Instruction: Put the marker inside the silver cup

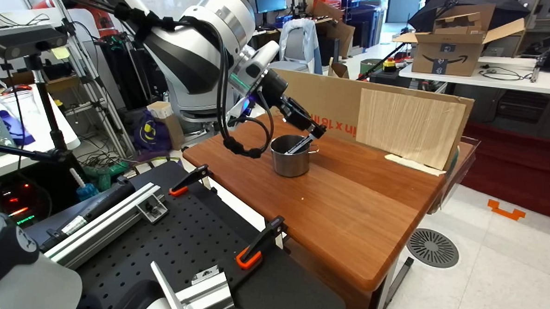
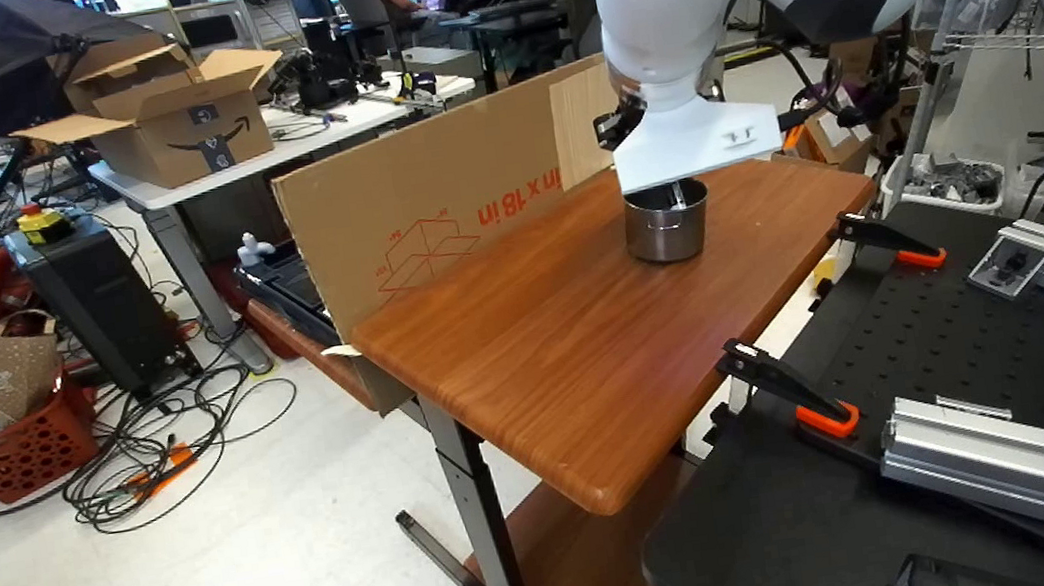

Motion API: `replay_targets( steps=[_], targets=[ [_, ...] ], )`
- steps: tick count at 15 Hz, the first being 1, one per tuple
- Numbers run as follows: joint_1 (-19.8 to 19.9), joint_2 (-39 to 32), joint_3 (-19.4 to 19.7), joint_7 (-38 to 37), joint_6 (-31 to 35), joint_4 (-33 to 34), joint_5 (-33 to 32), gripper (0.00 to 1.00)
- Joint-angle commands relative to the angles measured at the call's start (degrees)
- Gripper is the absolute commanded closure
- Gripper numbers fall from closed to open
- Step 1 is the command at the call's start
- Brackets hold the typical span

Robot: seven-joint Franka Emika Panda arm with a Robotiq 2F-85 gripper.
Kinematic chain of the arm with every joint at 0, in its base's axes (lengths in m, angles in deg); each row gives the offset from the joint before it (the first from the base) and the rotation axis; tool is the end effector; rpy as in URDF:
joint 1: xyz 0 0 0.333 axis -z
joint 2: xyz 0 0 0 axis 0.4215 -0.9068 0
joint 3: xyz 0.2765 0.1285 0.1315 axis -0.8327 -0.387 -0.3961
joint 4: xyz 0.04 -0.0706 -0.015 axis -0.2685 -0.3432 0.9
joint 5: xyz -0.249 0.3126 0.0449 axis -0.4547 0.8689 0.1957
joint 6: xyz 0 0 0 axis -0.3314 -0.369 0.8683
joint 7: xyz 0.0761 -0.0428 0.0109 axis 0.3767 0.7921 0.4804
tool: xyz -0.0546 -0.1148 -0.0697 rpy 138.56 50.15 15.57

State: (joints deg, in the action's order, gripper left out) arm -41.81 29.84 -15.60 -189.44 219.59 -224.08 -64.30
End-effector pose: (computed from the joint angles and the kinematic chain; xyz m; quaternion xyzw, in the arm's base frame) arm 0.5142 0.0342 0.1618 0.8604 -0.3044 0.3386 0.2290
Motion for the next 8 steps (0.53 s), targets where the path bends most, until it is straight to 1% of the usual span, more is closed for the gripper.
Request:
replay_targets(
  steps=[1, 2, 3, 4, 8],
  targets=[
    [-1.18, -2.56, 0.74, -2.33, 0.35, 0.74, -1.47, 0.95],
    [-1.11, -2.51, 0.57, -2.00, 0.25, 0.64, -1.30, 0.56],
    [-1.07, -2.52, 0.42, -1.78, 0.11, 0.60, -1.19, 0.53],
    [-0.95, -2.46, 0.25, -1.55, 0.09, 0.57, -1.08, 0.48],
    [-0.78, -2.30, 0.01, -1.22, 0.07, 0.50, -0.91, 0.18]
  ],
)
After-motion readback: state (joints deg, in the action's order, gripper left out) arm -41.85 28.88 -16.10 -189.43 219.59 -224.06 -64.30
